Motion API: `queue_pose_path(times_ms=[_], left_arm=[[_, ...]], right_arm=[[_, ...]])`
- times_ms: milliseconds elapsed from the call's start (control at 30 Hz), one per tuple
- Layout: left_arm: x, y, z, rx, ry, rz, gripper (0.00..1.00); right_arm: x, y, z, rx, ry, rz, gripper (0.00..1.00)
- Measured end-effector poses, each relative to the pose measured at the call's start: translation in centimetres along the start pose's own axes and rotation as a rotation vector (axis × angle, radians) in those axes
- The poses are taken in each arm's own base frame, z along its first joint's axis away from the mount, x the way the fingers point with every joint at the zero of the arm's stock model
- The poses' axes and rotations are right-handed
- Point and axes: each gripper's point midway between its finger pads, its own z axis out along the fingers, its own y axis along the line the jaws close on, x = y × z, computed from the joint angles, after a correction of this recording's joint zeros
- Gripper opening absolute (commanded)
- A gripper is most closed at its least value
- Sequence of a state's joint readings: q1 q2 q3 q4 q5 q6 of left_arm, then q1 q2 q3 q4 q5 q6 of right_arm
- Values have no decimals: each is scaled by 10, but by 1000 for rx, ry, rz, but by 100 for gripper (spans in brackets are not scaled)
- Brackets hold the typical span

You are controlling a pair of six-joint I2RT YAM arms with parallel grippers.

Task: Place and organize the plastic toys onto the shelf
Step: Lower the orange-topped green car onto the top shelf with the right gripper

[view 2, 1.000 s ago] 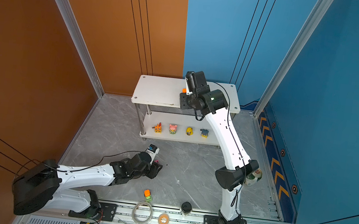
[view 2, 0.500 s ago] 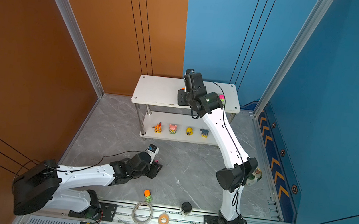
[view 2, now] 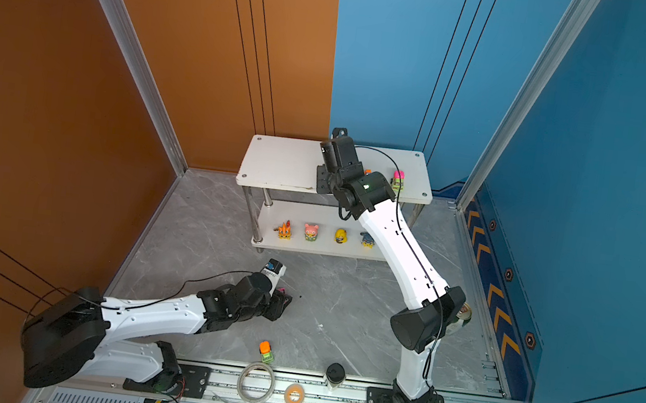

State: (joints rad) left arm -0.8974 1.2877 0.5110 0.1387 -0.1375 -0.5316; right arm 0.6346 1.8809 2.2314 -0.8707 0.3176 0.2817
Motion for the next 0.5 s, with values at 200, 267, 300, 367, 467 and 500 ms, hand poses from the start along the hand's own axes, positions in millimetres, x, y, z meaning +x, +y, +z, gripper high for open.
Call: queue_pose_path(times_ms=[200, 267, 300, 367, 467, 500], left_arm=[[-4, -2, -3, 8, -16, -3, 50], [-5, -2, -4, 9, -16, -3, 53], [-5, -2, -4, 9, -16, -4, 53], [-5, -2, -4, 9, -17, -3, 54], [-5, -2, -4, 9, -17, -3, 54], [-5, -2, -4, 9, -17, -3, 55]], right_arm=[[0, 0, 0, 4, -1, 6, 36], [1, 0, 1, 4, 2, 5, 41], [1, 0, 1, 3, 3, 6, 44], [1, 0, 0, 1, 3, 8, 48], [1, 0, 0, -1, 3, 9, 51], [1, 0, -1, -2, 3, 9, 51]])
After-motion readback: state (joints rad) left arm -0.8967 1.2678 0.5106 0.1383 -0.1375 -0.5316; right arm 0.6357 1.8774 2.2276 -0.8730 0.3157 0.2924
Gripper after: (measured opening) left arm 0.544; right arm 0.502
